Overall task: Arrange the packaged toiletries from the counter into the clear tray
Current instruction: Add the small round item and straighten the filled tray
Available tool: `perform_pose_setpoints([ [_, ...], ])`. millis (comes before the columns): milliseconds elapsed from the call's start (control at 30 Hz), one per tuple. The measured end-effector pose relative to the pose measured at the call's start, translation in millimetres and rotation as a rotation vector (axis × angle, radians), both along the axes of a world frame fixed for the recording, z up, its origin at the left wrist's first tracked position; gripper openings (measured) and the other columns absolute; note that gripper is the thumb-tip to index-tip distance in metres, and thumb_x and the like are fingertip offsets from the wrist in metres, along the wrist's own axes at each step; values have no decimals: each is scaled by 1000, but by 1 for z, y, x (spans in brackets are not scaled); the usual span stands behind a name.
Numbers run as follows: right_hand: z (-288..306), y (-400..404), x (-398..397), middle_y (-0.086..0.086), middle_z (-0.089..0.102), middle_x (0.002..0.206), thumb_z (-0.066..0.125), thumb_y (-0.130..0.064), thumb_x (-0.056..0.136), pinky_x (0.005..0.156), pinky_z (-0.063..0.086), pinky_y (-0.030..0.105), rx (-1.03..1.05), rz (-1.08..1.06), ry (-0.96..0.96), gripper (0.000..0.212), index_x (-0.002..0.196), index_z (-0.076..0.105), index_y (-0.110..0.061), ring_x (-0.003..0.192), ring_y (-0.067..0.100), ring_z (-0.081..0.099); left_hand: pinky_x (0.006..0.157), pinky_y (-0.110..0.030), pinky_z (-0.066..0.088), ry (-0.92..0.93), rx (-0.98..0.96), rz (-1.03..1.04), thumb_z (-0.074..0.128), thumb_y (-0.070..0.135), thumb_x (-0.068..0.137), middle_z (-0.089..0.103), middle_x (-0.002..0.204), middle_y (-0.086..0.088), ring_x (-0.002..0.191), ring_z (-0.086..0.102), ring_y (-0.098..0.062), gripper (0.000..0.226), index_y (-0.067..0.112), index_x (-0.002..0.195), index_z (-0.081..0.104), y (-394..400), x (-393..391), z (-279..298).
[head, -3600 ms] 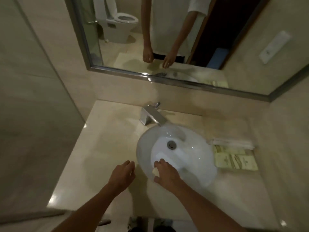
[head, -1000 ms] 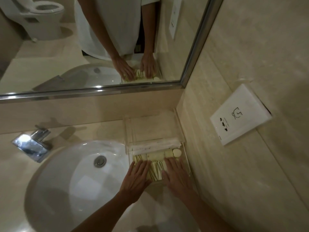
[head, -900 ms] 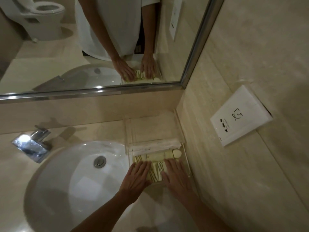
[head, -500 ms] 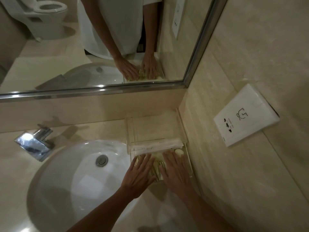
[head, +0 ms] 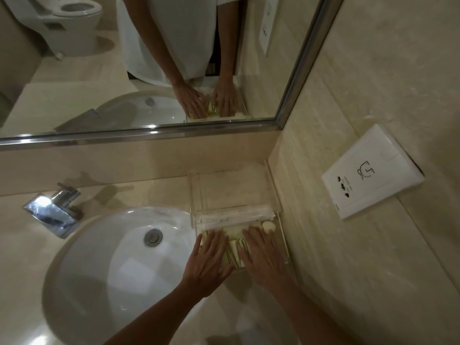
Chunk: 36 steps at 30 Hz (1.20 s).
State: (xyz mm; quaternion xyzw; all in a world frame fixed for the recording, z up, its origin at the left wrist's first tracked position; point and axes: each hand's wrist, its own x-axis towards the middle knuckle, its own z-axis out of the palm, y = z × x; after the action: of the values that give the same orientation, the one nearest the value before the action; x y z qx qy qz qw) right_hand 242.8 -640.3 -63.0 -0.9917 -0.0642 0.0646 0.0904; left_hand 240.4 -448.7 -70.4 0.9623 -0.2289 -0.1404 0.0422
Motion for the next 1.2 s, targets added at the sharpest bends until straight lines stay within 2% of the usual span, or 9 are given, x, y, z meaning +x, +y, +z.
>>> perform_pose_setpoints([
  [200,-4,-6,-3,4,45,146,26,-48,98,115,8,48,-32,29,48,53,143,39,-23,138,21,37,112,-50,12,-2,10,-28,25,62,93,22,156,-6,144,19,-29,71,19,148,19,3,-1,-4],
  [267,-1,-8,-6,0,39,151,22,-51,98,116,12,49,11,12,31,55,145,34,-26,142,18,28,112,-51,11,-18,-4,-27,23,62,93,17,157,-4,144,17,-28,69,24,149,15,4,-3,1],
  [367,6,-14,-18,-5,25,157,29,-55,96,115,18,48,88,-61,-1,58,148,26,-31,146,12,12,113,-54,12,-54,-51,-3,23,65,92,10,159,-4,146,11,-27,71,27,150,10,7,-13,8],
  [533,4,-28,-43,-6,18,158,37,-67,88,115,12,51,51,4,24,74,150,21,-31,147,13,10,112,-56,16,-59,-58,-27,30,63,92,8,159,-5,146,10,-27,73,27,150,6,18,-32,3],
  [700,-1,-36,-46,-6,4,160,26,-75,86,115,6,52,-58,64,82,79,151,7,-35,148,15,2,111,-56,15,-66,4,-79,29,60,94,10,159,-9,146,10,-29,71,24,150,4,20,-28,1],
  [833,-3,-36,-43,-3,5,161,24,-72,88,114,10,56,-110,94,110,78,152,4,-33,148,18,1,111,-56,15,-60,42,-108,28,59,93,9,159,-8,145,11,-31,71,24,150,2,21,-24,0],
  [1033,-6,-41,-38,1,8,161,32,-69,85,114,10,57,-160,159,127,83,152,5,-29,148,22,8,112,-60,20,-49,87,-137,52,64,81,12,158,-10,145,13,-31,91,24,150,8,22,-18,-1],
  [1200,-4,-39,-24,4,16,159,34,-67,84,113,10,58,-214,185,156,83,152,9,-26,146,24,15,111,-59,26,-50,106,-111,56,63,80,15,158,-12,144,15,-31,92,23,150,11,21,-10,0],
])
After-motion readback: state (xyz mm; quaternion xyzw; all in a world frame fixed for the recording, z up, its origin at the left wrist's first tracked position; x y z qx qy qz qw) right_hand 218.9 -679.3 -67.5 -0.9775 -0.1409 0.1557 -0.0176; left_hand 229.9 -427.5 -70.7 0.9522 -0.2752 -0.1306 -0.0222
